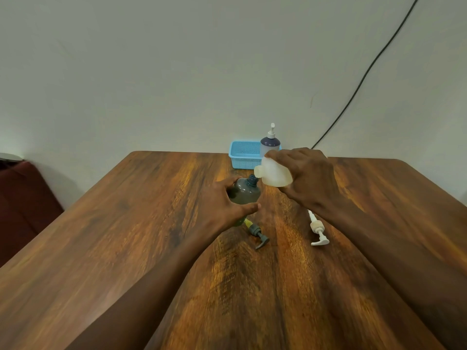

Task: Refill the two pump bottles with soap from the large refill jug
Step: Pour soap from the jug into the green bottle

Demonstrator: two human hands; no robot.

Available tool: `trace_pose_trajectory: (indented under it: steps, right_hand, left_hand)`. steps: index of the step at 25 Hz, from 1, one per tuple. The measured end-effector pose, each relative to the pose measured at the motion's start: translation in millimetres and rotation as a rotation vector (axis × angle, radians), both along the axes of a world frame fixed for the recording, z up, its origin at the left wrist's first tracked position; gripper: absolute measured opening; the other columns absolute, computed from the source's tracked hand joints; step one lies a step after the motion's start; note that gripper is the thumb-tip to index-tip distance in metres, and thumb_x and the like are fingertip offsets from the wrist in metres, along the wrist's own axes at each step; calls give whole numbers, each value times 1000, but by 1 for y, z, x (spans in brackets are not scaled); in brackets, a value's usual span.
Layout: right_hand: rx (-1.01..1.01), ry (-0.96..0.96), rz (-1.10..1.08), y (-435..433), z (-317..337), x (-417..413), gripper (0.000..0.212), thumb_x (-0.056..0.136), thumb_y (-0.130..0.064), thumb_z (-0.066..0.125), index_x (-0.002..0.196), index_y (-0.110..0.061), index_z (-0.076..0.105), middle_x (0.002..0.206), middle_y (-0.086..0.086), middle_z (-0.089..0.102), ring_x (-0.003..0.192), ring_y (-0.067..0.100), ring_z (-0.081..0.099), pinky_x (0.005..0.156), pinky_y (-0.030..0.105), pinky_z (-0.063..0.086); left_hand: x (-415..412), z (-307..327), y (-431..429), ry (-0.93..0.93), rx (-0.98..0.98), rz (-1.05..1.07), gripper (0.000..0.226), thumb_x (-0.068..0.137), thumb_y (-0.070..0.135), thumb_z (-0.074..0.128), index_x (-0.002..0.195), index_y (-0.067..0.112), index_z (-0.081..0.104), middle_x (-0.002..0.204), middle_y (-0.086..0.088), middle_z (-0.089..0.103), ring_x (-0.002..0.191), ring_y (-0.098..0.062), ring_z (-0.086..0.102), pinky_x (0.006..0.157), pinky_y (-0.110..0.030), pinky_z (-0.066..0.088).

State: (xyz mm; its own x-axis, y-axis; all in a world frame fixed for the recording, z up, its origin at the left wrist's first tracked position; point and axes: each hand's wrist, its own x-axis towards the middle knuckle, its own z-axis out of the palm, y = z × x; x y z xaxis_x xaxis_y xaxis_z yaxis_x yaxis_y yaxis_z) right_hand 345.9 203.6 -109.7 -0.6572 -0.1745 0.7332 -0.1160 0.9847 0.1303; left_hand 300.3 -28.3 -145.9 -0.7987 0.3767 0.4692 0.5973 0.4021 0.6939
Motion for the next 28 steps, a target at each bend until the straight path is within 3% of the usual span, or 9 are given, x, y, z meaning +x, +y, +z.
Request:
trace_pose_trajectory:
  steps: [12,22,28]
  right_hand:
    - [59,3,-25,2,1,-3,73,71,-30,92,137,-24,62,127,7,72,111,34,68,91,47,52]
    - [68,-17,-8,3,4,-5,75,71,-28,91,139,-25,59,128,9,72,113,35,67,92,51,52]
    - [81,-28,-6,2,4,-6,75,71,-28,90,139,-28,58,129,6,71,113,33,66,93,50,51]
  left_hand:
    - [-3,-2,1,-12,-26,3,74,67,46,90,133,25,63,102,16,61,88,-1,59,69,-10,45]
    - [-7,-10,-2,-10,-35,9,78,65,51,89,134,25,62,112,9,68,95,-5,63,74,-16,53]
    - [-6,-9,-4,-8,-35,17,74,65,52,89,130,27,65,103,16,64,87,2,60,70,-14,49]
